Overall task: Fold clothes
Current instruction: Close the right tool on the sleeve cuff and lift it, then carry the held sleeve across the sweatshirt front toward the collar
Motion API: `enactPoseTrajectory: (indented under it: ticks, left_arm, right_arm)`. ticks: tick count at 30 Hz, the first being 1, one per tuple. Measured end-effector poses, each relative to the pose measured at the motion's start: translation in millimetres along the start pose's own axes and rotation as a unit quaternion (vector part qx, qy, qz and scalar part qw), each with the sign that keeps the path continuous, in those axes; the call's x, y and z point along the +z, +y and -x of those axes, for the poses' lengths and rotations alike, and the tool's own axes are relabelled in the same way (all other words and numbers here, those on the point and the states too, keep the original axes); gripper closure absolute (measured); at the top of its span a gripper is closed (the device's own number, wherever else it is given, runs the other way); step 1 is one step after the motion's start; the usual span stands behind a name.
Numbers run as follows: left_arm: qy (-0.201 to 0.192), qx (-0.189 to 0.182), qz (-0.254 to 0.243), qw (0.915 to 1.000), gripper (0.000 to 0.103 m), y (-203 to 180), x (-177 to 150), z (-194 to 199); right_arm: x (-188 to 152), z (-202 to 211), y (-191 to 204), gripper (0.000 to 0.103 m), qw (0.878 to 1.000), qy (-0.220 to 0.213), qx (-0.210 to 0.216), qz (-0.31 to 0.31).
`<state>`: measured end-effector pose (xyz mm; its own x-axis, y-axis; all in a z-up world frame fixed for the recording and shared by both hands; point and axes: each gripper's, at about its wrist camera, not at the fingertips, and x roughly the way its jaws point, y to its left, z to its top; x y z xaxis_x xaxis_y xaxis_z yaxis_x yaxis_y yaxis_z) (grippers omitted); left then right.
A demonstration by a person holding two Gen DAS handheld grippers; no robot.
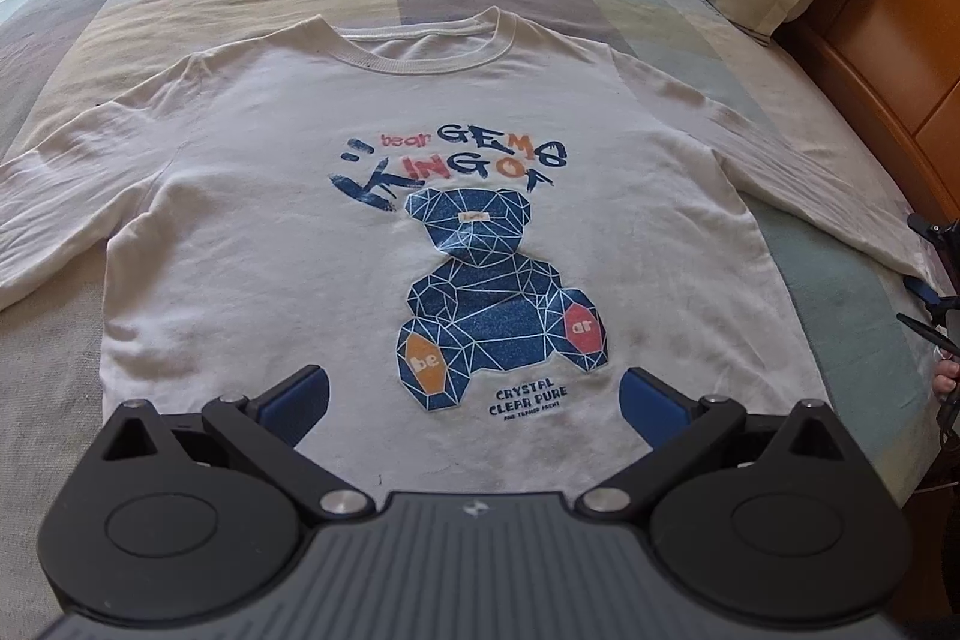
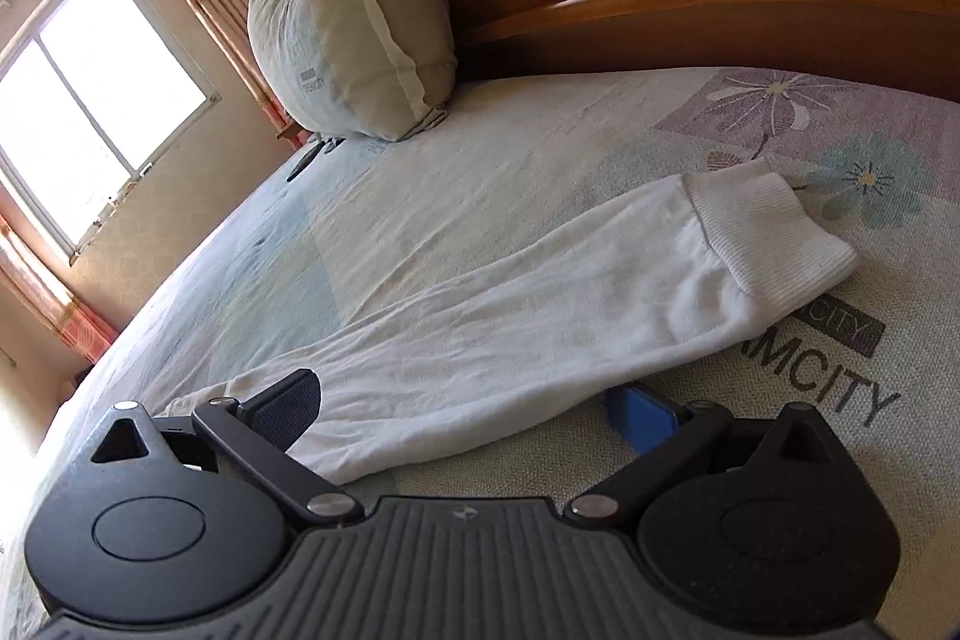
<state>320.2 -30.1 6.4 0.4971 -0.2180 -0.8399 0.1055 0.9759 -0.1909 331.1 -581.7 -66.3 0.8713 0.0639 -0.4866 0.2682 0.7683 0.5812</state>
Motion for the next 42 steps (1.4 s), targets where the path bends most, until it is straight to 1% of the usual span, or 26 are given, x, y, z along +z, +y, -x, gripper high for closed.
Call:
enactPoseTrajectory:
  ticks: [3,5,7,9,11,13,17,19,21,23,27,30,35,40,42]
  left_arm:
    - [0.001,-0.005,-0.004,1.0,0.001,-3.4,0.7,-0.8]
    - [0.003,-0.009,-0.009,0.9999,0.001,-6.3,0.3,-1.5]
    - [0.006,-0.012,-0.011,0.9999,0.001,-8.5,-0.7,-2.4]
    - [0.01,-0.013,-0.011,0.9998,0.001,-9.8,-1.0,-2.7]
    - [0.008,-0.012,-0.013,0.9998,0.001,-11.1,-0.5,-1.2]
    - [0.007,-0.011,-0.016,0.9998,0.001,-12.4,0.1,0.6]
    - [0.004,-0.004,-0.018,0.9998,0.001,-14.0,-1.1,4.5]
    - [0.005,-0.002,-0.01,0.9999,0.001,-11.8,-2.7,5.7]
    - [0.007,0.0,-0.004,1.0,0.001,-9.6,-3.5,5.3]
    - [0.009,0.006,-0.003,0.9999,0.001,-9.0,-3.2,5.2]
    - [0.002,0.005,-0.007,1.0,0.001,-13.3,-0.4,9.2]
    - [-0.003,0.005,-0.008,0.9999,0.001,-14.5,0.5,12.1]
    - [-0.01,0.016,-0.015,0.9997,0.001,-11.6,-1.4,18.6]
    - [-0.017,0.015,0.006,0.9997,0.001,4.2,-8.6,23.2]
    - [-0.018,0.014,0.016,0.9996,0.001,11.2,-11.6,22.9]
  right_arm:
    - [2.6,-4.8,-14.0,0.0,0.998,-0.031,0.028,-0.045]
    - [0.7,-6.5,-17.2,0.0,0.997,-0.05,0.035,-0.056]
    - [-3.9,-8.1,-11.0,0.0,0.997,-0.06,0.023,-0.033]
    - [-9.1,-10.8,-2.8,0.0,0.998,-0.067,0.008,0.002]
    - [-6.0,-15.6,0.7,0.0,0.998,-0.063,0.001,0.015]
    - [1.8,-22.5,-3.1,0.0,0.998,-0.064,0.004,0.011]
    - [9.6,-35.6,-5.6,0.0,0.997,-0.082,-0.004,-0.001]
    - [4.8,-35.6,-0.2,0.0,0.996,-0.087,-0.017,0.0]
    - [-1.8,-34.5,3.1,0.0,0.995,-0.097,-0.021,-0.002]
    - [0.9,-39.3,3.2,0.0,0.995,-0.095,-0.022,0.001]
    - [11.7,-48.7,7.7,0.0,0.996,-0.079,-0.033,-0.001]
    - [9.6,-47.9,15.3,0.0,0.997,-0.069,-0.026,-0.003]
    - [5.9,-55.4,28.5,0.0,0.996,-0.069,-0.039,0.038]
    - [13.1,-42.0,52.4,0.0,0.992,-0.111,0.0,0.068]
    - [15.2,-41.7,65.4,0.0,0.99,-0.114,0.01,0.077]
